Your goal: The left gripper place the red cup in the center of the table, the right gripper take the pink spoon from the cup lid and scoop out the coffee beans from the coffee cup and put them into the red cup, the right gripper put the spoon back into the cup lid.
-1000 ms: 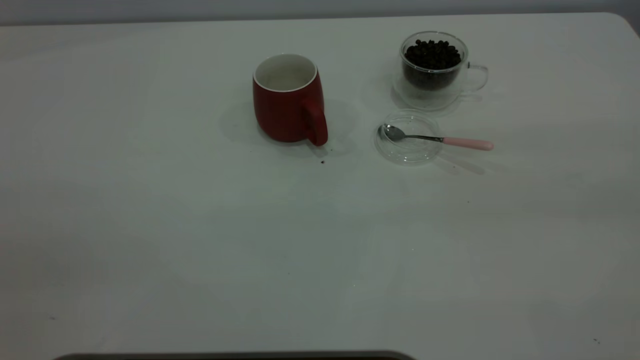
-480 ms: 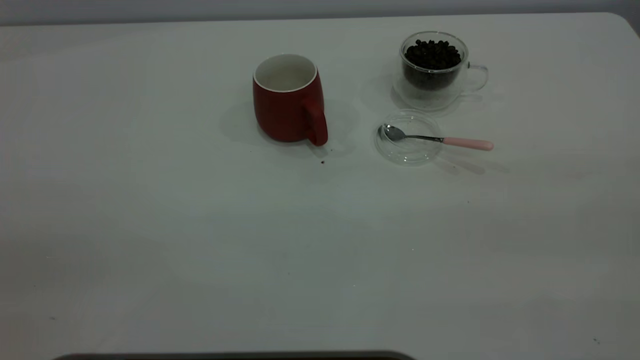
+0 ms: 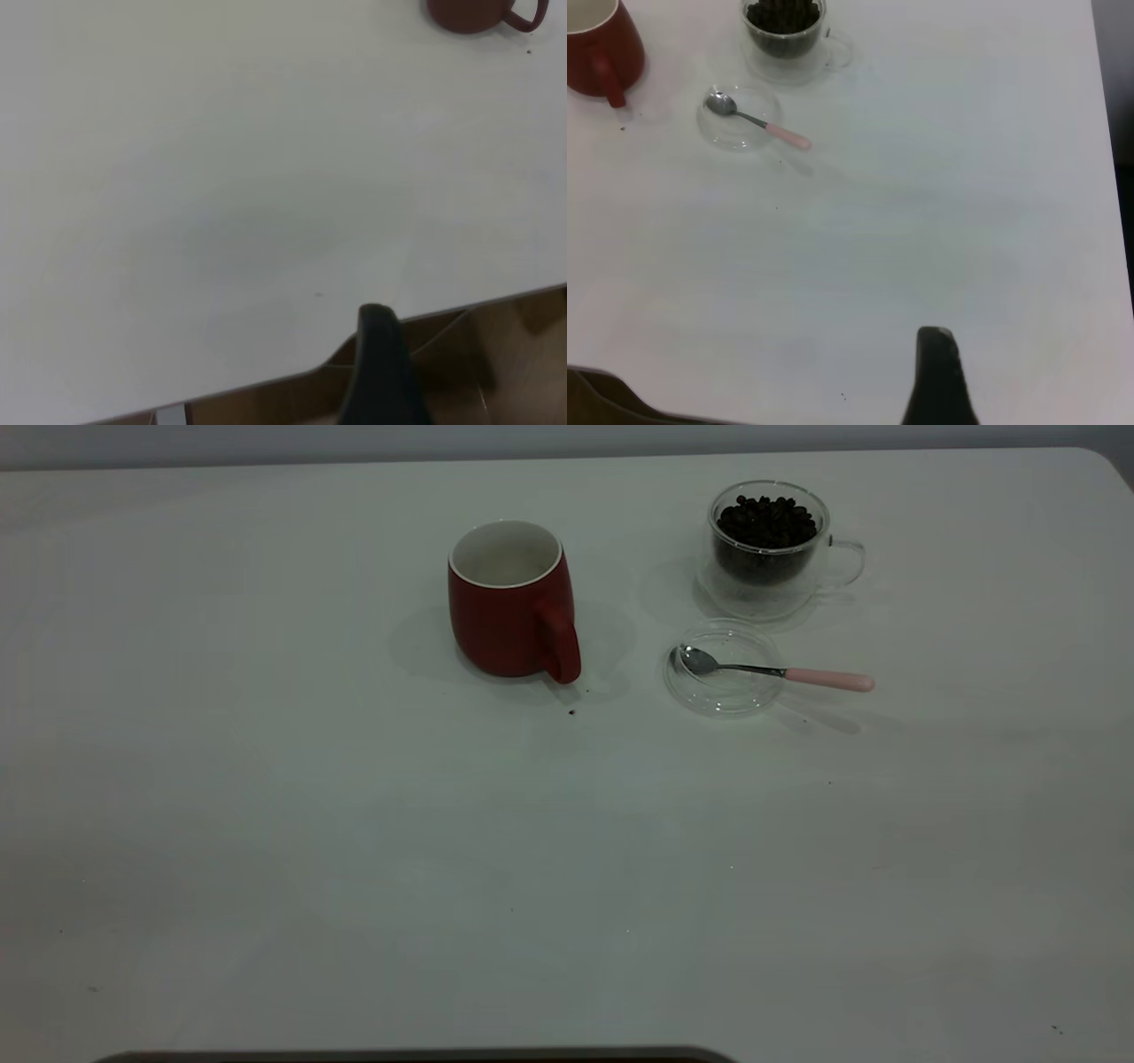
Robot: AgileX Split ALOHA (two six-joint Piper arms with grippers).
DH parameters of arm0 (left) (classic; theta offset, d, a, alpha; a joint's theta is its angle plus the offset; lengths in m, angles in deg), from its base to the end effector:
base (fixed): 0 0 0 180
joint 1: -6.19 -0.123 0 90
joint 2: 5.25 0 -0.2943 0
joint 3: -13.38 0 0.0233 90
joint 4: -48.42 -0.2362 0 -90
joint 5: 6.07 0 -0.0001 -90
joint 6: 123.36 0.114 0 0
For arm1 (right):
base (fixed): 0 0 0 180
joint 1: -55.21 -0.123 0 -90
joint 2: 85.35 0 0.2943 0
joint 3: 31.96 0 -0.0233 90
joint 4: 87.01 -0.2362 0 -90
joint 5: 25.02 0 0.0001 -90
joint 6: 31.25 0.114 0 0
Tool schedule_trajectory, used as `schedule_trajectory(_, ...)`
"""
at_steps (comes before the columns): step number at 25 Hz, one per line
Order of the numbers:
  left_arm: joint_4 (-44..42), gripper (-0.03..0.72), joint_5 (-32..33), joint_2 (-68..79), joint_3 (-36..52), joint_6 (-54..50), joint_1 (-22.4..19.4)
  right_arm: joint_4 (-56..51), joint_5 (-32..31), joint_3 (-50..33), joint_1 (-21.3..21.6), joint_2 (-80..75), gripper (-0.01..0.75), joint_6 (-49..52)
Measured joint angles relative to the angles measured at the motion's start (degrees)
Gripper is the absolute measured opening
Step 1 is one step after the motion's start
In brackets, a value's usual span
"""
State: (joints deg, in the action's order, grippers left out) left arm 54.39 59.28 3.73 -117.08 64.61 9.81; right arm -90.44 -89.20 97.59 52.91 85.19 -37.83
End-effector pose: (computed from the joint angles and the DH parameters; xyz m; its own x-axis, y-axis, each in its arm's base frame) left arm -0.0078 -0.0103 0.2490 -0.5385 0.1292 -0.8327 0.1935 0.9807 0.0270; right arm -0.0036 0.0060 0.2461 -0.5498 -0.1107 -0.8280 -0.1339 0.9900 -0.0434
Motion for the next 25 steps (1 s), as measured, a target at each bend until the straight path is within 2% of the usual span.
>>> schedule_trajectory(11, 0.0, 0.586, 0.0, 0.0, 0.0, 0.0, 0.0, 0.3, 0.0, 0.0, 0.1, 0.0, 0.588, 1.2)
schedule_trajectory(18, 0.0, 0.586, 0.0, 0.0, 0.0, 0.0, 0.0, 4.6, -0.1, 0.0, 2.2, 0.0, 0.588, 6.1)
schedule_trajectory(25, 0.0, 0.586, 0.0, 0.0, 0.0, 0.0, 0.0, 4.7, -0.1, 0.0, 2.4, 0.0, 0.588, 6.6)
